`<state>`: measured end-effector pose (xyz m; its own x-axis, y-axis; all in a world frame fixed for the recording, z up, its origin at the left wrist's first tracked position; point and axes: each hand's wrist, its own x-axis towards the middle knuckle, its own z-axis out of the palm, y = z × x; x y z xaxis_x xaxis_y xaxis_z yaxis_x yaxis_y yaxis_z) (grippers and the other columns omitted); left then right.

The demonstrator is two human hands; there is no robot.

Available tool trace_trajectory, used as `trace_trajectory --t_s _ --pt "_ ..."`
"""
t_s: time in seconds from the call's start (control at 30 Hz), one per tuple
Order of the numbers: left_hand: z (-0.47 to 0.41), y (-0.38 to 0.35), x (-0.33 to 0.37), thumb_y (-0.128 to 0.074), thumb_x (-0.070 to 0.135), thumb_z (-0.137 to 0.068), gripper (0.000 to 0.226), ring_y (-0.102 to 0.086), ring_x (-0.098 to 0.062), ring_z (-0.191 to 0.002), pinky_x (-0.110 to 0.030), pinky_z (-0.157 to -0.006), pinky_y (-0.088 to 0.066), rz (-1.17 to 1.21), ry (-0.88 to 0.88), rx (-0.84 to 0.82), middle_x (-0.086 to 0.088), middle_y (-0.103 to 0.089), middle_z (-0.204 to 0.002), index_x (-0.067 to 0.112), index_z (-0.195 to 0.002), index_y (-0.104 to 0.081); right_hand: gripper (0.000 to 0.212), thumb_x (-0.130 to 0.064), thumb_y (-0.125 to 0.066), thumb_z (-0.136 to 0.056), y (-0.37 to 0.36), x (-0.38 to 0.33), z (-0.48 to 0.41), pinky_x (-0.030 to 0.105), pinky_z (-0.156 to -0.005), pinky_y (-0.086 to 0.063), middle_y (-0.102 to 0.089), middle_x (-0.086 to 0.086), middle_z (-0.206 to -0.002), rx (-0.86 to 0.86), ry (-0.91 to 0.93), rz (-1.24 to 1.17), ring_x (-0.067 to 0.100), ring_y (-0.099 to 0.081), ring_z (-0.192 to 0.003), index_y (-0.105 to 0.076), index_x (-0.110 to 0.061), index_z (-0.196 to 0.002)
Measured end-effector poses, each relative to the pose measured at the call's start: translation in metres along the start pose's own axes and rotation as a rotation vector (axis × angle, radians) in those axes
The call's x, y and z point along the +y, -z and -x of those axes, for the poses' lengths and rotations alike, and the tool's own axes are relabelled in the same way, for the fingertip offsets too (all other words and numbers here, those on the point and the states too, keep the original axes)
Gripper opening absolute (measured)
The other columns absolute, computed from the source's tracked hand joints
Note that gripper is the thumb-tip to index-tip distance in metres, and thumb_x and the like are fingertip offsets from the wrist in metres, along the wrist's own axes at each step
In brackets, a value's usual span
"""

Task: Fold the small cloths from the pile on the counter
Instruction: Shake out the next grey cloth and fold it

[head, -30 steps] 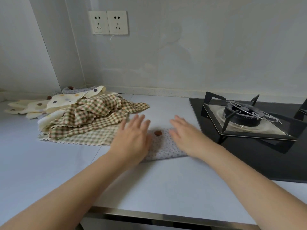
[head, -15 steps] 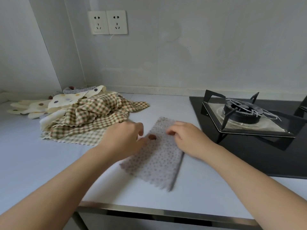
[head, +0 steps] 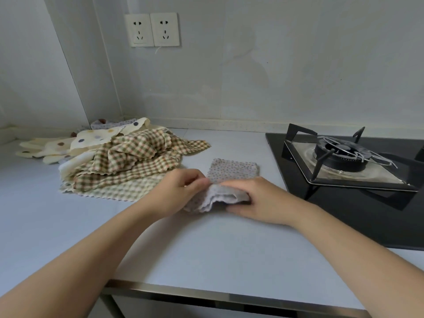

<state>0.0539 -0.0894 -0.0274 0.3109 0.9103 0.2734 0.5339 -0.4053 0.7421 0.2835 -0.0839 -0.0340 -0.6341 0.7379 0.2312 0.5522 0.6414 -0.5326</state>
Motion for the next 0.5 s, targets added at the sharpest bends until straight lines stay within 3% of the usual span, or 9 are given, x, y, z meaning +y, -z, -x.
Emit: trace_trajectory --t_s 0.07,0.13,0.23,0.3,0.37,0.43,0.5 --pt "-0.001 0.008 -0.007 -0.049 0.005 -0.096 0.027 -0.062 -0.011 -0.073 -0.031 -0.072 -0.050 -0.037 0.021 0.093 0.008 -0.069 -0.078 0.022 -0.086 -0.066 0.041 0.001 -0.060 -0.090 -0.004 0.002 -0.002 0.019 -0.100 -0.044 -0.069 -0.012 -0.115 0.054 -0.031 -0.154 -0.004 -0.060 -0.111 -0.067 -0.026 -0.119" --pt "0.001 0.019 -0.015 -0.050 -0.007 -0.082 0.044 -0.059 0.001 -0.091 -0.021 -0.080 -0.046 -0.193 -0.004 0.065 0.014 -0.067 -0.101 0.031 -0.103 -0.060 0.042 0.010 -0.050 -0.093 -0.001 0.003 -0.003 0.017 -0.096 -0.044 -0.069 -0.012 -0.108 0.125 -0.067 -0.305 -0.005 -0.061 -0.105 -0.066 -0.023 -0.111" --pt "0.006 0.020 -0.017 -0.066 0.017 -0.077 0.058 -0.047 0.008 -0.117 -0.010 -0.096 -0.034 -0.310 -0.110 -0.107 0.021 -0.053 -0.128 0.031 -0.130 -0.048 0.034 0.003 -0.045 -0.094 0.005 -0.003 -0.004 0.010 -0.093 -0.041 -0.067 -0.017 -0.106 0.175 -0.096 -0.434 -0.010 -0.061 -0.102 -0.063 -0.021 -0.109" --pt "0.005 0.006 -0.012 -0.072 0.029 -0.084 0.042 -0.052 0.012 -0.112 -0.010 -0.094 -0.036 -0.208 -0.154 -0.045 0.027 -0.058 -0.122 0.036 -0.121 -0.056 0.034 -0.010 -0.044 -0.086 0.006 -0.008 -0.005 0.010 -0.093 -0.043 -0.069 -0.021 -0.102 0.186 -0.117 -0.546 -0.009 -0.061 -0.104 -0.067 -0.026 -0.105" --pt "0.001 -0.003 -0.004 -0.064 0.031 -0.090 0.011 -0.061 0.005 -0.094 -0.019 -0.083 -0.044 0.012 -0.079 0.069 0.022 -0.069 -0.103 0.032 -0.101 -0.068 0.031 -0.018 -0.048 -0.089 0.004 -0.006 -0.007 0.027 -0.100 -0.047 -0.074 -0.015 -0.099 0.244 -0.223 -0.685 0.005 -0.065 -0.108 -0.075 -0.033 -0.091" --pt "-0.004 -0.006 -0.001 -0.054 0.040 -0.091 0.033 -0.052 -0.009 -0.072 -0.031 -0.069 -0.040 0.159 0.012 0.134 0.007 -0.062 -0.075 0.010 -0.080 -0.062 0.027 -0.025 -0.051 -0.097 0.007 -0.006 -0.010 0.041 -0.098 -0.050 -0.075 -0.005 -0.097 0.331 -0.383 -0.773 0.015 -0.068 -0.102 -0.077 -0.026 -0.088" --pt "-0.005 -0.008 0.002 -0.052 0.036 -0.096 0.040 -0.035 -0.011 -0.058 -0.031 -0.059 -0.029 0.121 0.099 0.169 0.006 -0.039 -0.059 0.012 -0.066 -0.041 0.022 -0.024 -0.052 -0.098 0.009 -0.006 -0.010 0.040 -0.083 -0.057 -0.075 0.002 -0.094 0.371 -0.474 -0.779 0.017 -0.072 -0.090 -0.071 -0.014 -0.094"
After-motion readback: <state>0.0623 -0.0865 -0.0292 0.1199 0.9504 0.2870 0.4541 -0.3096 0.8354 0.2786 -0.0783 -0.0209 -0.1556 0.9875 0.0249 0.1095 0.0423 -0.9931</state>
